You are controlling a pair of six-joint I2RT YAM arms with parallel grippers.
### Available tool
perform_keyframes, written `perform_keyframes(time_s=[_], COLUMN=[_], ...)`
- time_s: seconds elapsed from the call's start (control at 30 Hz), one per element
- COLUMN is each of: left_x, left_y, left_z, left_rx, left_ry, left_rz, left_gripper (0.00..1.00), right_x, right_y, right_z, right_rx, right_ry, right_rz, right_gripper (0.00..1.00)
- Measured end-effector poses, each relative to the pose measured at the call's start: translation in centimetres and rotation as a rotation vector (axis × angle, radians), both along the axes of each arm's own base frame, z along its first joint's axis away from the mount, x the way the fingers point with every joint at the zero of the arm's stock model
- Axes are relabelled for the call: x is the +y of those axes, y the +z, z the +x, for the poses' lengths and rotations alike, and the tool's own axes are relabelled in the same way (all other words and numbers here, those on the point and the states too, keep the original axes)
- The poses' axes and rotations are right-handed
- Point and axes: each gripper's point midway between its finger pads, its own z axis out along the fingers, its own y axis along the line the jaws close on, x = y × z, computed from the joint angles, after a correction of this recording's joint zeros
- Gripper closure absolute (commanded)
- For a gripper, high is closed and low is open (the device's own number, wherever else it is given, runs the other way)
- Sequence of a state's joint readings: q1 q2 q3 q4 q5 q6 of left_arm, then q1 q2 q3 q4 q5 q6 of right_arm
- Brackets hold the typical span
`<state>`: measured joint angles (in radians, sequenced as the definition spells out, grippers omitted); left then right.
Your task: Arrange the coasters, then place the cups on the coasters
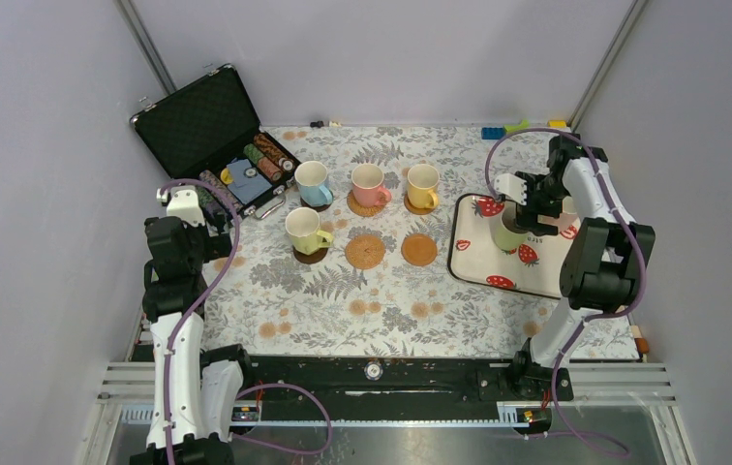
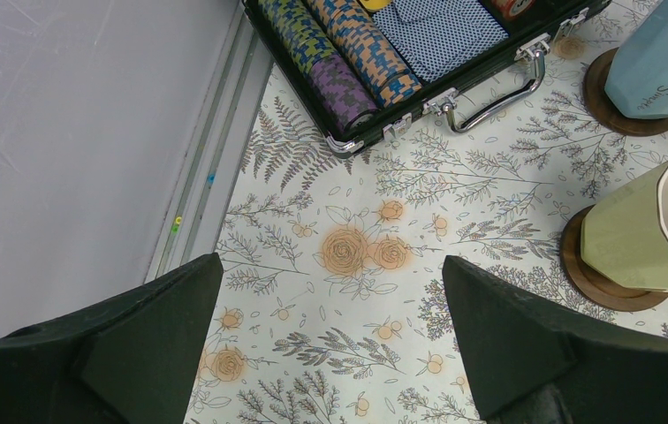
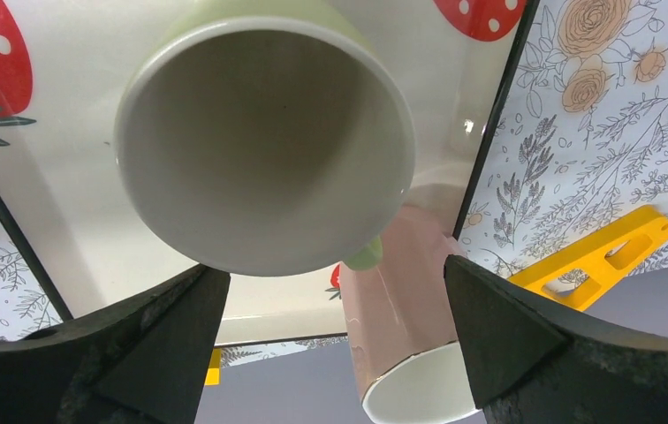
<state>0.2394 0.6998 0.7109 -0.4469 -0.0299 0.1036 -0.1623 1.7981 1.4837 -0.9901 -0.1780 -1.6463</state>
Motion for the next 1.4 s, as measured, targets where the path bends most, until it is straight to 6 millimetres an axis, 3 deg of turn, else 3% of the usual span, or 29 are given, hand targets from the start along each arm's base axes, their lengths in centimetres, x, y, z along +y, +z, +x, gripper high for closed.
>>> perform_keyframes(time_s=[0.27,0.77,1.17,1.4], left_x=[0.0,0.0,0.0,0.0], left_y=[0.0,0.0,0.0,0.0], left_z=[0.0,0.0,0.0,0.0], left_rx=[0.0,0.0,0.0,0.0], left_ry=[0.0,0.0,0.0,0.0], left_rz=[0.0,0.0,0.0,0.0], left_gripper=[0.01,0.01,0.01,0.01], right_x=[0.7,3.9,4.1,2.3], right_y=[-0.6,-1.9,-2.1,-1.8], right_z=[-0.2,-3.5,-6.2,-7.2], right_rx=[0.006,0.078,0.096,0.091], right_ry=[0.019,0.033,0.038,-0.014], right_rz=[0.053,0.215,0.223,0.255], right_gripper=[0.1,0.22,0.04,0.05])
